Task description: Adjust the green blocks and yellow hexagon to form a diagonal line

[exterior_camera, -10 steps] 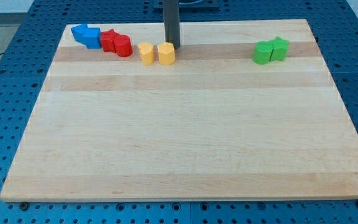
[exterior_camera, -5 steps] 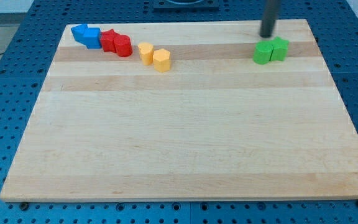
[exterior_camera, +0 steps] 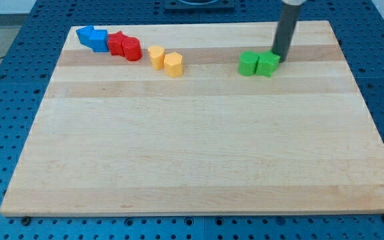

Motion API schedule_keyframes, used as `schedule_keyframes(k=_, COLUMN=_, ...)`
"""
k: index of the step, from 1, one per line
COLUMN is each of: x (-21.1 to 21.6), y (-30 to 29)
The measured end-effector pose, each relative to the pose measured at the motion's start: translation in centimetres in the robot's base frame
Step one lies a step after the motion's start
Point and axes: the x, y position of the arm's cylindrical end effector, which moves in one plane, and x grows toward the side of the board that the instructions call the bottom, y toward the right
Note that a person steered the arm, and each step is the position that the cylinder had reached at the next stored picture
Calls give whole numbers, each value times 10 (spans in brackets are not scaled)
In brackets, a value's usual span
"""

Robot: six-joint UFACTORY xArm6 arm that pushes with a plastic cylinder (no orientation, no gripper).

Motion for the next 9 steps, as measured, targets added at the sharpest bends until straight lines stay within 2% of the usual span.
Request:
schedule_keyframes(k=2, x=31, y=-60)
schedule_keyframes(k=5, x=86, y=-72)
schedule_keyframes(k=9, x=61, y=-86)
